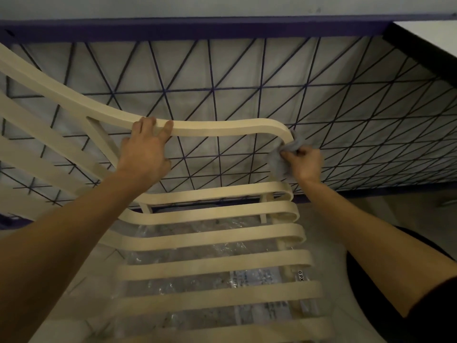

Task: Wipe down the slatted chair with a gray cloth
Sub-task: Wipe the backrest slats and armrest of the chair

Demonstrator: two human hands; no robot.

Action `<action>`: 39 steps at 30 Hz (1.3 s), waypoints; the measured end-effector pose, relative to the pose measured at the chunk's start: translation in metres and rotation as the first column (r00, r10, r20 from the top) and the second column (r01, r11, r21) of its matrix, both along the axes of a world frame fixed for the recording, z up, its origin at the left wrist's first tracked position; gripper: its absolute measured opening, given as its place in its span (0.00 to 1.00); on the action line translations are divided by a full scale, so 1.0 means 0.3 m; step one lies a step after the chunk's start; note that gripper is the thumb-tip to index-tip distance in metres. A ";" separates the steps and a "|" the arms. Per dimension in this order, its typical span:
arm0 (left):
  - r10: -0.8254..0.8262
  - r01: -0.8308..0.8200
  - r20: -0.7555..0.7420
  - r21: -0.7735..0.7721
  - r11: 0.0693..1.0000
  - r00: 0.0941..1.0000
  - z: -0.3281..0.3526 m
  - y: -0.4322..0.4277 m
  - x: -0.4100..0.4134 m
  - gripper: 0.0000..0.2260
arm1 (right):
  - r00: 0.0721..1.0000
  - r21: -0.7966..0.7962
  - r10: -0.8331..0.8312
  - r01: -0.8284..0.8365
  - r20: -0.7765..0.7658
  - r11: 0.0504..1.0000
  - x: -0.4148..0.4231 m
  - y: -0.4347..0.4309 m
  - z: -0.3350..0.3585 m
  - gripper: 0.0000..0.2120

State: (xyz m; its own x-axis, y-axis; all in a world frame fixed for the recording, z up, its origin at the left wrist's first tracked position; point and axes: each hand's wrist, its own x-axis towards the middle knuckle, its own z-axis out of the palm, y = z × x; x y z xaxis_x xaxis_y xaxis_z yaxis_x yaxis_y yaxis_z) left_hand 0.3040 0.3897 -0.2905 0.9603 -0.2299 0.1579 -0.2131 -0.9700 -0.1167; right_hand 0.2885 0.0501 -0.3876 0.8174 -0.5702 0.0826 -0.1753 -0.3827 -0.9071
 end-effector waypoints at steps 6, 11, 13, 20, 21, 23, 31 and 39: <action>0.014 -0.014 -0.005 0.004 1.000 1.000 0.005 -0.003 0.004 0.37 | 0.981 -0.341 0.172 -0.131 0.092 0.931 0.021 0.026 0.130 0.11; 0.020 -0.020 -0.019 0.005 1.000 1.000 0.010 -0.010 0.002 0.37 | 0.963 -0.394 0.252 -0.194 0.099 0.898 0.009 -0.001 0.139 0.11; 0.029 -0.029 -0.025 0.011 1.000 0.999 0.015 -0.009 0.002 0.36 | 0.973 -0.347 0.219 -0.184 0.065 0.920 0.013 -0.008 0.126 0.14; 0.039 -0.036 -0.045 0.056 0.998 0.998 0.027 -0.015 -0.001 0.37 | 0.986 -0.293 0.122 -0.150 -0.112 0.944 0.035 -0.011 0.094 0.19; 0.042 -0.038 -0.051 0.061 0.997 0.998 0.030 -0.016 -0.002 0.37 | 0.981 -0.260 0.126 -0.161 -0.147 0.952 0.032 -0.015 0.091 0.18; 0.040 -0.036 -0.060 0.066 0.997 0.997 0.033 -0.017 0.000 0.37 | 0.962 -0.217 0.160 -0.208 -0.221 0.954 0.007 -0.041 0.092 0.15; 0.016 -0.007 -0.069 0.133 0.991 0.997 0.043 -0.016 0.002 0.38 | 0.833 -0.328 0.248 -0.443 -0.495 0.834 -0.146 -0.019 -0.042 0.09; 0.013 -0.006 -0.065 0.111 0.994 0.998 0.031 -0.013 -0.001 0.39 | 0.851 -0.539 0.336 -0.518 -0.404 0.664 -0.180 0.244 -0.187 0.21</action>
State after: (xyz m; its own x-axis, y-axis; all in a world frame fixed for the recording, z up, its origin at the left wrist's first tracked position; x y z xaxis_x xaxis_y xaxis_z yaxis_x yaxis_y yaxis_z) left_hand 0.3037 0.3860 -0.2812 0.9700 -0.2332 0.0685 -0.2146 -0.9540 -0.2092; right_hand 0.2346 0.1234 -0.4436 0.9981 -0.0487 0.0383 -0.0298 -0.9189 -0.3935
